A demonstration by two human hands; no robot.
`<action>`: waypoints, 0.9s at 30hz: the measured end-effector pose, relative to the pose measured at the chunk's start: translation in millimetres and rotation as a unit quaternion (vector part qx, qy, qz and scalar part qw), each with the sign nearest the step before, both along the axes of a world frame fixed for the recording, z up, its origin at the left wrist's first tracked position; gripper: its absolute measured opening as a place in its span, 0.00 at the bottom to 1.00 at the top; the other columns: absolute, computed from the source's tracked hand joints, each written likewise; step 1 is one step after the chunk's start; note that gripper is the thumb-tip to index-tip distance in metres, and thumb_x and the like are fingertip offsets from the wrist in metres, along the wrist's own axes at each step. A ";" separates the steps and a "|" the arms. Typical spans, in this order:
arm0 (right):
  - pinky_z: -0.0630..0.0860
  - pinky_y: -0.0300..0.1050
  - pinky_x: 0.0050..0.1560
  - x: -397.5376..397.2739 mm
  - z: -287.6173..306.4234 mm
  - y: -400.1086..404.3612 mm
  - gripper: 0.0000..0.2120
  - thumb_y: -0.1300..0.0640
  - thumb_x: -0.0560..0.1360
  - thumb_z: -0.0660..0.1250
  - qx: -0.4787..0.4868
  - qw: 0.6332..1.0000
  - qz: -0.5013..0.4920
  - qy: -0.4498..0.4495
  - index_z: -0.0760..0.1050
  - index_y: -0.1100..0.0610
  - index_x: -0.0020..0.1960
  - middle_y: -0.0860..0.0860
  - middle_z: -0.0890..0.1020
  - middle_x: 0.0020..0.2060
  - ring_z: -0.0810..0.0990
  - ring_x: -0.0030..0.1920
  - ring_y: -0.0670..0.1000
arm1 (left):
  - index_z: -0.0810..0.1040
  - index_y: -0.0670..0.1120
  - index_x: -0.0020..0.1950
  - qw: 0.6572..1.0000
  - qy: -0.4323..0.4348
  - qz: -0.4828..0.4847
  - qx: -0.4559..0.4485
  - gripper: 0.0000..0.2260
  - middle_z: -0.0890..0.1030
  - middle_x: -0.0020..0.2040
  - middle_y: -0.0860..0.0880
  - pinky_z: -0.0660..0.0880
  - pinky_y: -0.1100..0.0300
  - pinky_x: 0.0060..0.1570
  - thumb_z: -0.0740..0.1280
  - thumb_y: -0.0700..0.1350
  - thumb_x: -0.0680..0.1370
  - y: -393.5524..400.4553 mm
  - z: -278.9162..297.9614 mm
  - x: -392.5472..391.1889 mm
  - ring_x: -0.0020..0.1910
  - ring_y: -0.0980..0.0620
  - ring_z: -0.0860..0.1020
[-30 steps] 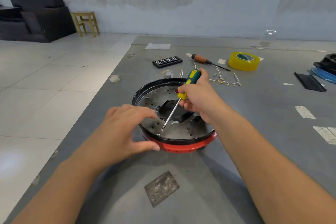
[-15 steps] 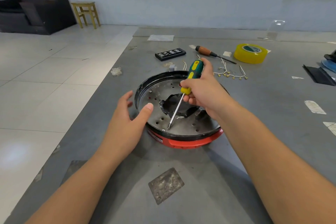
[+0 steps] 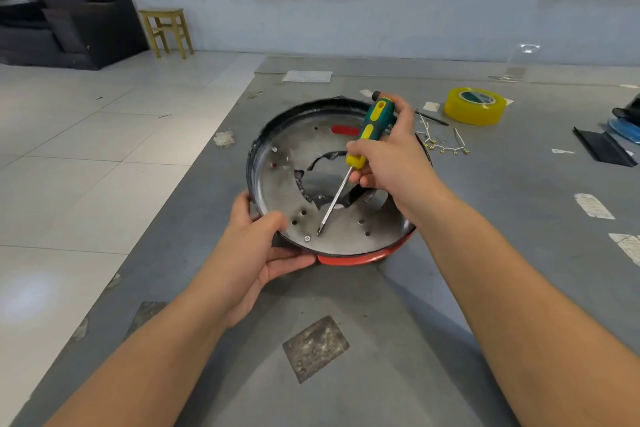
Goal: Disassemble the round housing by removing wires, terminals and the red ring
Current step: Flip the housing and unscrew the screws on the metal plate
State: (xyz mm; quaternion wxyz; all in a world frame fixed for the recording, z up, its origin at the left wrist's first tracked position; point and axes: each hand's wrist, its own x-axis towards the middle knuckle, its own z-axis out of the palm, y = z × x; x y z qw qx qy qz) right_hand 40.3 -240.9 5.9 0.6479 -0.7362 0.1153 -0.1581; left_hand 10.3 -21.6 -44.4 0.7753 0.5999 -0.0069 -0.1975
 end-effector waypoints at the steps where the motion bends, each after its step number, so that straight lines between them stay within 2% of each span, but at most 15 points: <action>1: 0.78 0.42 0.29 -1.2 1.7 -0.1 0.39 0.64 0.74 0.70 -0.001 1.000 -0.006 -0.020 0.56 0.31 0.68 0.60 0.80 0.54 0.82 0.28 0.54 | 0.70 0.63 0.67 1.000 -0.008 0.004 -0.009 0.27 0.87 0.54 0.47 0.85 0.47 0.44 0.63 0.33 0.79 -0.4 -0.1 0.8 0.49 0.34 0.86; 4: 0.79 0.44 0.30 -4.2 5.9 0.7 0.37 0.65 0.74 0.70 0.007 0.997 -0.016 -0.072 0.56 0.32 0.66 0.61 0.80 0.52 0.82 0.28 0.55 | 0.64 0.68 0.73 0.999 -0.027 0.024 -0.024 0.36 0.86 0.57 0.46 0.85 0.45 0.44 0.64 0.30 0.78 -0.8 -0.7 3.3 0.51 0.35 0.86; 7: 0.79 0.44 0.31 -6.0 7.4 2.6 0.36 0.64 0.75 0.70 0.010 0.994 -0.020 -0.106 0.55 0.32 0.65 0.61 0.80 0.51 0.83 0.30 0.55 | 0.61 0.69 0.76 0.998 -0.034 0.033 -0.032 0.40 0.81 0.63 0.43 0.85 0.46 0.44 0.64 0.29 0.78 -1.1 -1.5 4.4 0.51 0.36 0.87; 11: 0.80 0.44 0.32 -5.5 5.9 2.9 0.37 0.63 0.76 0.71 0.004 0.994 -0.010 -0.108 0.55 0.33 0.69 0.59 0.80 0.50 0.83 0.30 0.54 | 0.60 0.67 0.77 0.998 -0.039 0.031 -0.030 0.39 0.83 0.62 0.40 0.85 0.48 0.44 0.66 0.30 0.78 -3.0 -5.5 5.4 0.52 0.37 0.87; 16: 0.79 0.44 0.30 -3.5 0.1 5.8 0.39 0.61 0.74 0.72 -0.016 0.995 0.029 -0.091 0.55 0.33 0.70 0.59 0.82 0.49 0.82 0.28 0.54 | 0.60 0.66 0.77 0.998 -0.036 0.028 -0.032 0.38 0.87 0.52 0.46 0.85 0.49 0.44 0.67 0.31 0.78 -5.0 -9.2 7.2 0.51 0.37 0.87; 20: 0.79 0.43 0.30 -1.6 -2.8 8.7 0.39 0.60 0.72 0.72 -0.022 0.995 0.042 -0.087 0.55 0.31 0.69 0.60 0.81 0.50 0.82 0.28 0.55 | 0.60 0.65 0.76 0.998 -0.036 0.032 -0.039 0.37 0.87 0.52 0.45 0.85 0.49 0.43 0.67 0.31 0.78 -6.0 -9.3 6.8 0.51 0.36 0.87; 27: 0.79 0.43 0.30 -1.7 -4.3 7.8 0.37 0.60 0.74 0.72 -0.016 0.994 0.039 -0.100 0.56 0.30 0.68 0.59 0.83 0.48 0.83 0.28 0.55 | 0.61 0.64 0.76 0.998 -0.038 0.028 -0.046 0.36 0.88 0.51 0.46 0.85 0.49 0.44 0.67 0.32 0.78 -6.7 -10.7 8.0 0.50 0.36 0.87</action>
